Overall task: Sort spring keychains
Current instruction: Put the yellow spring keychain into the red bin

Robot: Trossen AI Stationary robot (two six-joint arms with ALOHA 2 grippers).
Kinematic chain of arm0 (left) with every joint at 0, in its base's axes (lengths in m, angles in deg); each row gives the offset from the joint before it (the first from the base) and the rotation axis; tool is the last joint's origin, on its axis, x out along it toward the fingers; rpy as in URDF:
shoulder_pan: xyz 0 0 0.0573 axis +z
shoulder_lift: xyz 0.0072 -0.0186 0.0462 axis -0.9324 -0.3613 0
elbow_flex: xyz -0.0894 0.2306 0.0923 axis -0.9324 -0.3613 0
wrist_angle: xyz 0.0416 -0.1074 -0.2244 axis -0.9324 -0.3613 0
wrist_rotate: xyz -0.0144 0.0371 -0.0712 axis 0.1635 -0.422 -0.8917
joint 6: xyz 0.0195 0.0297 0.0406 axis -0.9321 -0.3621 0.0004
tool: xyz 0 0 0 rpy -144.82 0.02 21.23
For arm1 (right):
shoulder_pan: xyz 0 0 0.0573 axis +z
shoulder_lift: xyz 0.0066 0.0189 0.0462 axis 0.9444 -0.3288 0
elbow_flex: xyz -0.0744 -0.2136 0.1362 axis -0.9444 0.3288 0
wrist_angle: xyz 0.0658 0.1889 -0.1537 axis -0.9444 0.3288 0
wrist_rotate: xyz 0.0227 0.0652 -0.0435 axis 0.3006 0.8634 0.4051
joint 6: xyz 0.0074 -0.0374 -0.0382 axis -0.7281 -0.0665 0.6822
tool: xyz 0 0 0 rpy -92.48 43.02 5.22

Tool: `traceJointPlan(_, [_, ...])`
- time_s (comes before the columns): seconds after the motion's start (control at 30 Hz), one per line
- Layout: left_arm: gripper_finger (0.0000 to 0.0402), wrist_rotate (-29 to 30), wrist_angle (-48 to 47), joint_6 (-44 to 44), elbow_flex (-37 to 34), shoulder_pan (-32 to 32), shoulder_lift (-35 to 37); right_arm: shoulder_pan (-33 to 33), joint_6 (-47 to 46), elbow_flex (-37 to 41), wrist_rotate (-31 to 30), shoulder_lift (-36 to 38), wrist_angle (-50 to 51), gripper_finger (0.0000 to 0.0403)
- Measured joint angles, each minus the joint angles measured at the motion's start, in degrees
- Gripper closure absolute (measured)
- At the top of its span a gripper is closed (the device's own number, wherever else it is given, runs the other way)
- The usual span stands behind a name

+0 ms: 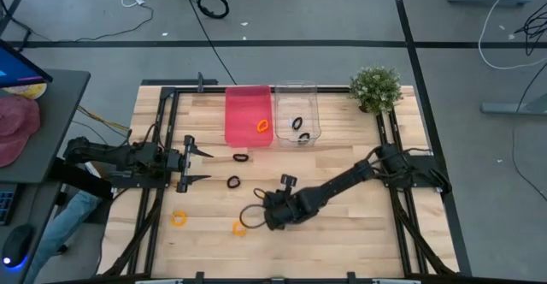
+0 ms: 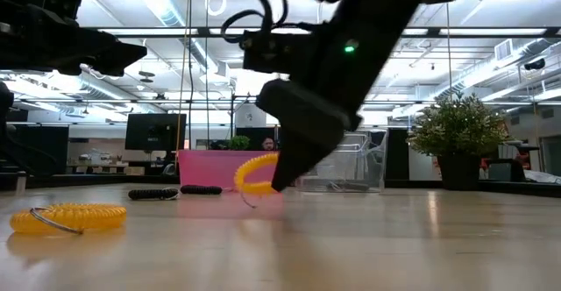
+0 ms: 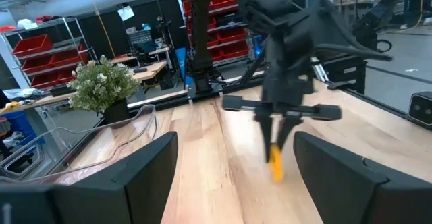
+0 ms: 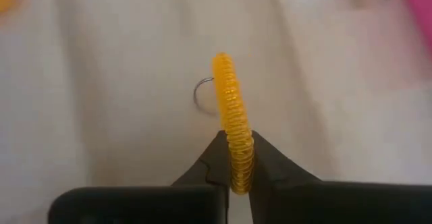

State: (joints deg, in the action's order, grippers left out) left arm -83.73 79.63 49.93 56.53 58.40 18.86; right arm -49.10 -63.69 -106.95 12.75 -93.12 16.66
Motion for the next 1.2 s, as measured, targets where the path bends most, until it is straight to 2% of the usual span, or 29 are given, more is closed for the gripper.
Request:
traceJointPlan(0.37, [0.0103, 0.00, 0.00, 0.02, 0.00, 0.00, 0.00, -9.05, 7.82, -0.17, -3.50, 3.71, -1.51, 0.0384])
traceJointPlan(0.6, [0.0103, 0.00, 0.01, 0.01, 0.01, 0.00, 0.00, -13.67, 14.63, -0.15, -3.57, 4.75, -4.41, 0.0384])
traceJointPlan(1.2, [0.0103, 0.00, 0.00, 0.02, 0.00, 0.00, 0.00, -21.99, 29.82, -0.17, -3.58, 6.73, -11.39, 0.0385])
